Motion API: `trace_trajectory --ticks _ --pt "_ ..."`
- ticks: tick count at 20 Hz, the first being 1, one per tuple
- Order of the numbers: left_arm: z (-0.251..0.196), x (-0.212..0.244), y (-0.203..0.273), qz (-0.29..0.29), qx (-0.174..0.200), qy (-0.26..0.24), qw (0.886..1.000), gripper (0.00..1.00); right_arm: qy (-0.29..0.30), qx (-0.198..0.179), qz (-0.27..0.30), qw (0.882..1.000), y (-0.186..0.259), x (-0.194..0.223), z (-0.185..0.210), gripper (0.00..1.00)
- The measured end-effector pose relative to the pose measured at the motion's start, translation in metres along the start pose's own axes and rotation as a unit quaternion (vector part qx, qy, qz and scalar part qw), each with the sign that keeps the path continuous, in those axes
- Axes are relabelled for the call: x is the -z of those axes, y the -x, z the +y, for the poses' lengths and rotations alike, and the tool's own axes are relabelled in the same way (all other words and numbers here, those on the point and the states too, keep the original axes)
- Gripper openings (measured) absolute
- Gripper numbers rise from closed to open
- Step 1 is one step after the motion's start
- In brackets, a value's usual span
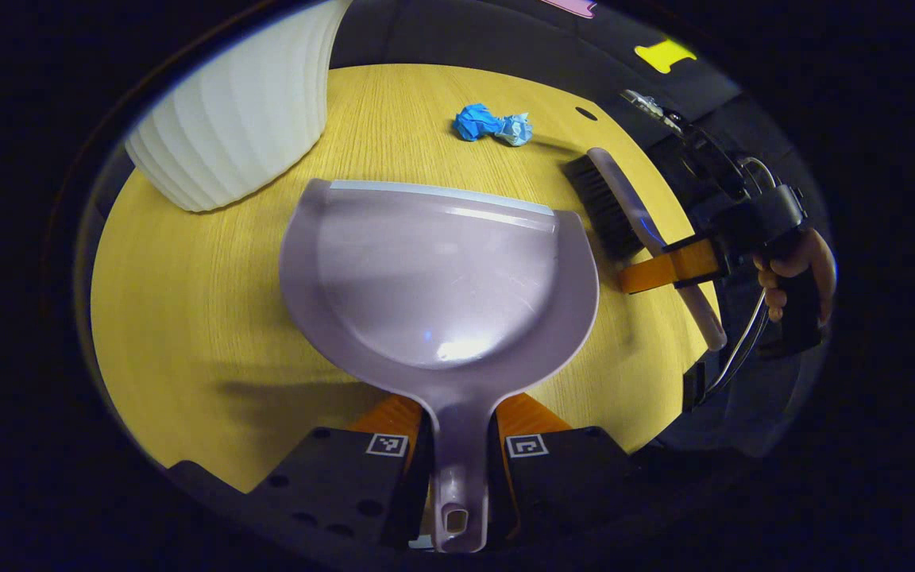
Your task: Pick up the small broom and dustpan from the desktop, sweep the trash into the dustpan with the broom, and then empty the trash into the garbage bin.
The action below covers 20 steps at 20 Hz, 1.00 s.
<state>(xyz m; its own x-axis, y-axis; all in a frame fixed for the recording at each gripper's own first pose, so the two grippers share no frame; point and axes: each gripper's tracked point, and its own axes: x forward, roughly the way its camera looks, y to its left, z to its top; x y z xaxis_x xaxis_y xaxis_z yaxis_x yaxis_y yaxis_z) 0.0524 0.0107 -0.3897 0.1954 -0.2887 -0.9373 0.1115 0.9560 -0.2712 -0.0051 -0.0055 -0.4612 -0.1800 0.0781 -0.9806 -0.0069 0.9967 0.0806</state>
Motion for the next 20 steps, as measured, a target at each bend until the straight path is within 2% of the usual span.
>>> trace_trajectory --ticks 5,9,12,17,20 --pt "0.020 -0.009 0.013 0.035 -0.017 -0.037 0.999 0.29 0.012 0.009 -0.015 1.000 0.007 -0.059 -0.030 0.28" --pt "0.035 -0.036 0.024 0.059 -0.037 -0.102 0.992 0.29 0.067 0.037 -0.037 0.996 0.015 -0.111 -0.053 0.28" --pt "0.038 -0.056 0.024 0.082 -0.029 -0.146 0.985 0.29 0.082 0.012 -0.030 0.996 0.014 -0.128 -0.047 0.28" --pt "0.054 -0.081 0.023 0.112 -0.024 -0.209 0.971 0.29 0.139 0.029 -0.048 0.989 0.005 -0.160 -0.044 0.28" --pt "0.059 -0.093 0.021 0.121 -0.023 -0.230 0.965 0.29 0.152 0.013 -0.058 0.987 0.000 -0.177 -0.024 0.28"
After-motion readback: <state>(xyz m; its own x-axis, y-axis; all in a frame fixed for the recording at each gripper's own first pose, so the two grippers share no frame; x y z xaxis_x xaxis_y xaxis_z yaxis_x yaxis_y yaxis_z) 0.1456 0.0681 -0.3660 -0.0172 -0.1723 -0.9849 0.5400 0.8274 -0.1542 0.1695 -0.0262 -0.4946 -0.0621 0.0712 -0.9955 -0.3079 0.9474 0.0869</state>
